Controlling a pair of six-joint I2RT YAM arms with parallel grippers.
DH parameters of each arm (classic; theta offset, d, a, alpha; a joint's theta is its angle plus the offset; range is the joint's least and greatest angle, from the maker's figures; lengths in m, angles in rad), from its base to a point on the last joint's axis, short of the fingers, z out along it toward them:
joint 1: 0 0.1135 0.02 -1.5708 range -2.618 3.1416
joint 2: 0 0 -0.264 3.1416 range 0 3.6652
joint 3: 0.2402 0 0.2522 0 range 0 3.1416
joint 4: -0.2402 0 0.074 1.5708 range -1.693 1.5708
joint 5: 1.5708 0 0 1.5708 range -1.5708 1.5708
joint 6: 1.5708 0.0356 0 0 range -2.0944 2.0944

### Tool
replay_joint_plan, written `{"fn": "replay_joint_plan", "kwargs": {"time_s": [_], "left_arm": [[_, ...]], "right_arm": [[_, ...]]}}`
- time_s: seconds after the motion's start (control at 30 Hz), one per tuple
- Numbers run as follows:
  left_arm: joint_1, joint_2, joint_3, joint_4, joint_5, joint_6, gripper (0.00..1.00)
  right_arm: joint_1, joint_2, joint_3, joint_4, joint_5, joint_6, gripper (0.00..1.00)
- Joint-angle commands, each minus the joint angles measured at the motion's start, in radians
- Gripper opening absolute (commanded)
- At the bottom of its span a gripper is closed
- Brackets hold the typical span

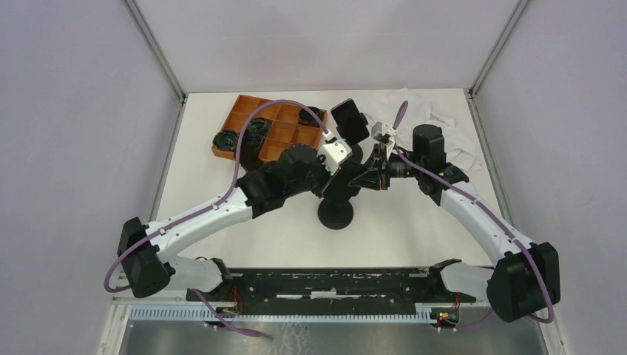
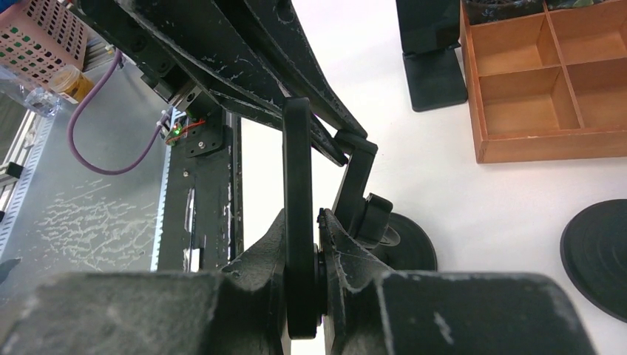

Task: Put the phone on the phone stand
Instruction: Pick up the phone stand at the center of the board, then install the phone on the phone stand.

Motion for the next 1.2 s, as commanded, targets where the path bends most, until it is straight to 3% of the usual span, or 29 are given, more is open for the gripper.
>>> {"fn": "replay_joint_plan", "kwargs": {"time_s": [0.0, 1.17], "left_arm": [[-0.017, -0.045, 0.054, 0.052, -0.016, 0.037, 0.02], [-0.081, -0.044, 0.042, 0.083, -0.141, 0.016, 0.02]], "right_arm": [[-0.065, 0.012, -0.024, 0.025, 0.259, 0.021, 0.0], [-0.066, -0.009, -0.043, 0.021, 0.442, 0.146, 0.0]]}}
